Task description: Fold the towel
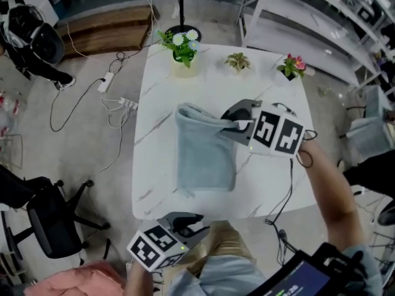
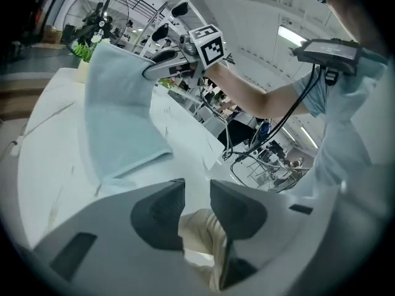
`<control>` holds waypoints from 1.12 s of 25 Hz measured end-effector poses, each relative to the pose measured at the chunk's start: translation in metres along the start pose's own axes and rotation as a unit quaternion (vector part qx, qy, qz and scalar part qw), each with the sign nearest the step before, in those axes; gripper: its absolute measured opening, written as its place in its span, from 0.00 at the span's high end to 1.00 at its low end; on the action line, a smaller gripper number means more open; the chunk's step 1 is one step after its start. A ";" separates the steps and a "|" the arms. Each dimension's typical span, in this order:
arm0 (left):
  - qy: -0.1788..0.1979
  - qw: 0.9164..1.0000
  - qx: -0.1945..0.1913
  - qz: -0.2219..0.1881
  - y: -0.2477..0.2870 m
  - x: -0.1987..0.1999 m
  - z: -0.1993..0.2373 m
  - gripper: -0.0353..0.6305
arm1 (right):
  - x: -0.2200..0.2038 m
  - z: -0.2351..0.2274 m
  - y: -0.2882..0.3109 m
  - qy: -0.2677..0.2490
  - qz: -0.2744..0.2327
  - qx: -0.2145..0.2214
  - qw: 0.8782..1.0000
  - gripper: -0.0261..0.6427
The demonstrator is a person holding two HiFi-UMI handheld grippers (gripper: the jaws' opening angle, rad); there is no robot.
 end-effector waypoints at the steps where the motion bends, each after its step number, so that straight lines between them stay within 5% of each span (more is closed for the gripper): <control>1: 0.001 1.000 0.002 0.002 -0.001 -0.007 -0.005 0.75 | 0.001 0.014 -0.002 -0.010 -0.001 -0.009 1.000 0.83; 12: 0.005 1.000 0.007 0.010 -0.001 -0.057 -0.027 0.76 | -0.014 0.124 0.020 -0.098 -0.013 -0.043 0.994 0.82; 23: 0.001 1.000 -0.006 0.025 0.006 -0.078 -0.023 0.76 | -0.039 0.162 0.055 -0.109 0.024 -0.033 0.993 0.79; 28: 0.000 1.000 -0.003 0.023 0.000 -0.081 -0.013 0.76 | -0.049 0.183 0.067 -0.117 0.046 0.052 0.991 0.49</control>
Point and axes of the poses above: the fingertips, and each gripper's own axes: y forward along the fingers, z to its left, x out of its top, the point moved 8 cm from there along -y, backward along the fingers, and after that the axes turned 1 degree about z, right-handed, at the moved point
